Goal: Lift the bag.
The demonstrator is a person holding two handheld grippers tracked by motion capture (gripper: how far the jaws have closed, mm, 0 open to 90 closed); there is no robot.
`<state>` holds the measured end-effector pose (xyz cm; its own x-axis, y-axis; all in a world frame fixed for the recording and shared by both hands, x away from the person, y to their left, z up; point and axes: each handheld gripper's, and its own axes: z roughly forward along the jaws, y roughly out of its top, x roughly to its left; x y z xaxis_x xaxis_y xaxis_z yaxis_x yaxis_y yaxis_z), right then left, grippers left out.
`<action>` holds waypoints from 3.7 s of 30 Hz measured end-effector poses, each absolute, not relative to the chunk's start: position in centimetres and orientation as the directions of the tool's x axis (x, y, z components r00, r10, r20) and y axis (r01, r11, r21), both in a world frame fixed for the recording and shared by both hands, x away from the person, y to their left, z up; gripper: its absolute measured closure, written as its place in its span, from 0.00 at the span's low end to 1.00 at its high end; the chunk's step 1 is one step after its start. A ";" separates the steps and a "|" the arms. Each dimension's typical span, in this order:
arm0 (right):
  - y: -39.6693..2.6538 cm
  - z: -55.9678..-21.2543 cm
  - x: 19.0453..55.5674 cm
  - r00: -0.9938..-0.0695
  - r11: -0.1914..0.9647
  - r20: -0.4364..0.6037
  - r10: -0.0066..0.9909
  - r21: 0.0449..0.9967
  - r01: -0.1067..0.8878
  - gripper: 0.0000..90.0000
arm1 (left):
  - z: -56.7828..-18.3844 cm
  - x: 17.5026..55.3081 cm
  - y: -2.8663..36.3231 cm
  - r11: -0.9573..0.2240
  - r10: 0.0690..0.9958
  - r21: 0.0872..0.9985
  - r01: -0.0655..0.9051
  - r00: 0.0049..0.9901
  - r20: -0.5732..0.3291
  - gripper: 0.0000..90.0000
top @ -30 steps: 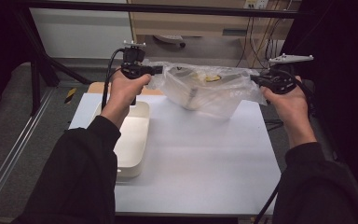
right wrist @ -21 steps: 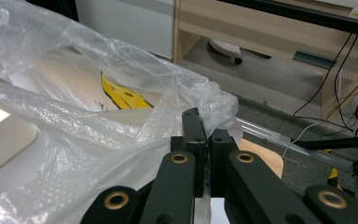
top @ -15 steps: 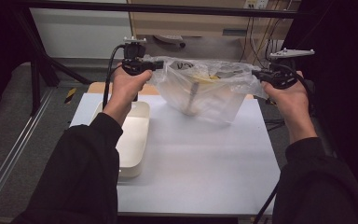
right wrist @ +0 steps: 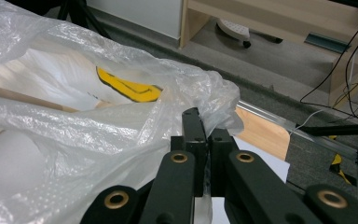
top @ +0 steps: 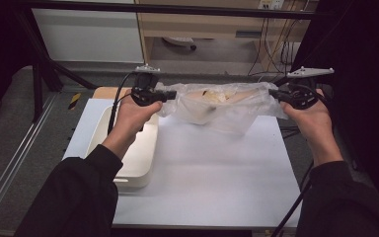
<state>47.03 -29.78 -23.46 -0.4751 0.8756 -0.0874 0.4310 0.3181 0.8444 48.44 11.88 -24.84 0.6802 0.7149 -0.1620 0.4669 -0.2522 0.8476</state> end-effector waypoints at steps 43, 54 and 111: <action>-30.1 -38.7 34.1 -0.539 0.310 0.029 0.842 0.792 0.526 1.00 | -40.6 32.3 10.4 -0.421 0.608 0.755 0.502 0.775 -0.176 1.00; -30.2 -41.6 31.9 -0.538 0.309 0.065 0.841 0.759 0.574 1.00 | -43.0 31.6 11.9 -0.424 0.613 0.732 0.534 0.764 -0.202 0.99; -28.1 -41.8 31.0 -0.511 0.244 0.083 0.856 0.806 0.540 0.06 | -42.5 28.1 18.4 -0.287 0.663 0.837 0.466 0.727 -0.177 0.23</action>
<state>31.04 -28.14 -41.83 -0.5110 0.8555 0.0835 0.5399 0.2439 0.8056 28.08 18.45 -42.49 0.7273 0.6630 -0.1772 0.4659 -0.2875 0.8368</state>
